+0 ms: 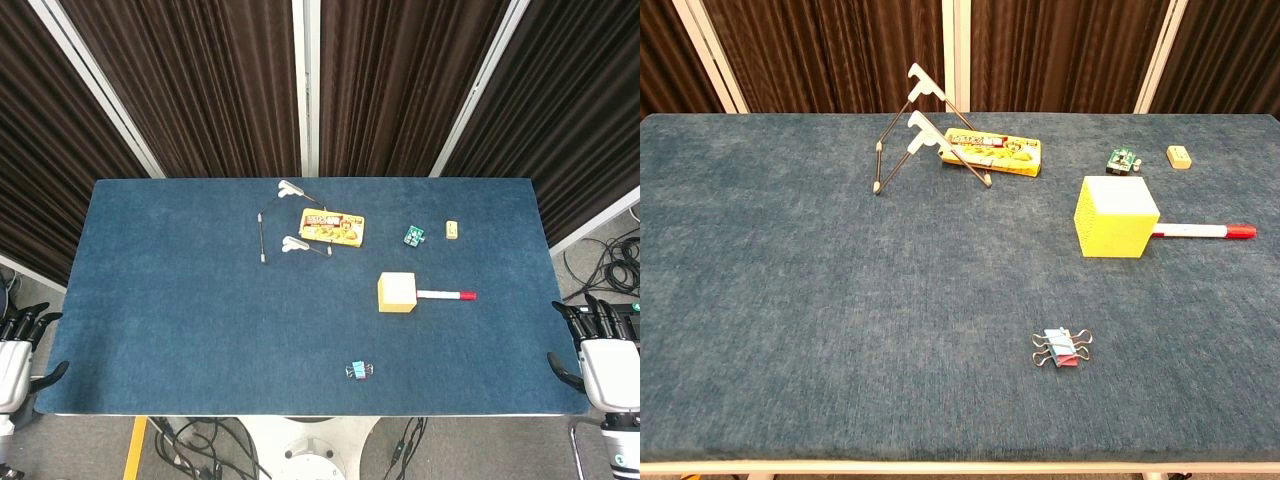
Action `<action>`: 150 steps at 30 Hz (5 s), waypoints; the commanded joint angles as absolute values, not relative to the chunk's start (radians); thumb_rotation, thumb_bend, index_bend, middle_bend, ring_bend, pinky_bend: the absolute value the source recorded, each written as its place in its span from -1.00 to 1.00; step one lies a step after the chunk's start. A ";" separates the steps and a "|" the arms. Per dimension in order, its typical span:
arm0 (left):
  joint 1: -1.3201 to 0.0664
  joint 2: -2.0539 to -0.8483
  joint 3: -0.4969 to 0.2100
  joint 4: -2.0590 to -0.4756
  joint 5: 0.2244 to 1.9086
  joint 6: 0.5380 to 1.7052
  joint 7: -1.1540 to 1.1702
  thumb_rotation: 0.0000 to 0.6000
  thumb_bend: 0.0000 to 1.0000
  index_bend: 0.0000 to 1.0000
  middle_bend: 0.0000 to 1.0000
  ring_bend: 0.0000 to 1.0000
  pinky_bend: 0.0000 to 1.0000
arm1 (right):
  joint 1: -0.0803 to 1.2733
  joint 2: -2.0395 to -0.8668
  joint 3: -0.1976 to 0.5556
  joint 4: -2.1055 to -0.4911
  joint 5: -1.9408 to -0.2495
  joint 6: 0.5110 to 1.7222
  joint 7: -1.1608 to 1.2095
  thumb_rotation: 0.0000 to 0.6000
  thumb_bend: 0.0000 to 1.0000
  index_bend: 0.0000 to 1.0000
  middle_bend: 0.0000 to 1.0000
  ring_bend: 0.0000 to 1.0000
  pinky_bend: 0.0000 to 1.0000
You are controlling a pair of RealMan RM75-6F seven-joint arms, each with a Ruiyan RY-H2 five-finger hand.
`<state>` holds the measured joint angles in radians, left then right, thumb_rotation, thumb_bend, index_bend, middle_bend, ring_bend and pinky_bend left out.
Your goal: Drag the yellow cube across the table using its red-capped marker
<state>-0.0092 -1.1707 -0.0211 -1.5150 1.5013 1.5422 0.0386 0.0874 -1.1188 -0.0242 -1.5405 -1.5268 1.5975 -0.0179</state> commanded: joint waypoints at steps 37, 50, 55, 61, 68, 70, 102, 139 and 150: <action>-0.002 -1.155 -0.011 -1.534 1.506 1.540 0.035 1.00 -0.54 -0.39 -0.47 -0.64 -0.60 | 0.465 -1.471 0.134 -1.182 -1.352 1.016 -0.304 1.00 -0.74 -0.30 -0.32 -0.93 -0.84; 0.001 -1.157 -0.010 -1.530 1.499 1.534 0.031 1.00 -0.54 -0.39 -0.47 -0.64 -0.60 | 0.498 -1.633 0.143 -0.964 -1.313 0.962 -0.146 1.00 -0.68 -0.30 -0.12 -0.87 -0.84; 0.003 -1.161 -0.006 -1.515 1.503 1.534 0.020 1.00 -0.54 -0.39 -0.47 -0.64 -0.60 | 0.508 -1.667 0.140 -0.910 -1.325 0.961 -0.088 1.00 -0.65 -0.25 -0.10 -0.84 -0.84; 0.001 -1.159 -0.009 -1.519 1.499 1.531 0.022 1.00 -0.54 -0.39 -0.47 -0.64 -0.60 | 0.521 -1.692 0.122 -0.863 -1.352 0.957 -0.053 1.00 -0.61 -0.18 -0.10 -0.84 -0.84; -0.005 -1.156 -0.014 -1.530 1.494 1.523 0.031 1.00 -0.54 -0.39 -0.47 -0.64 -0.60 | 0.526 -1.702 0.114 -0.841 -1.364 0.961 -0.042 1.00 -0.60 -0.11 -0.07 -0.82 -0.84; -0.004 -1.157 -0.014 -1.527 1.494 1.524 0.027 1.00 -0.54 -0.39 -0.47 -0.64 -0.60 | 0.527 -1.702 0.114 -0.838 -1.363 0.960 -0.042 1.00 -0.59 -0.08 -0.05 -0.81 -0.84; -0.004 -1.172 -0.016 -1.492 1.484 1.519 0.005 1.00 -0.54 -0.39 -0.47 -0.64 -0.61 | 0.532 -1.675 0.109 -0.886 -1.356 0.966 -0.102 1.00 -0.13 0.24 0.16 -0.63 -0.79; -0.004 -1.161 -0.014 -1.504 1.489 1.522 0.009 1.00 -0.54 -0.39 -0.47 -0.64 -0.61 | 0.681 -1.690 0.168 -1.030 -1.345 0.899 -0.212 1.00 -0.06 0.28 0.19 -0.62 -0.77; -0.002 -1.160 -0.014 -1.493 1.486 1.520 -0.004 1.00 -0.54 -0.39 -0.47 -0.64 -0.61 | 0.762 -1.736 0.167 -1.101 -1.368 0.873 -0.294 1.00 -0.07 0.28 0.19 -0.62 -0.77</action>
<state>-0.0019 -1.1605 -0.0141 -1.4932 1.4863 1.5205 -0.0040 0.7584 -1.7353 0.1695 -1.0946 -1.3650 0.8746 -0.2884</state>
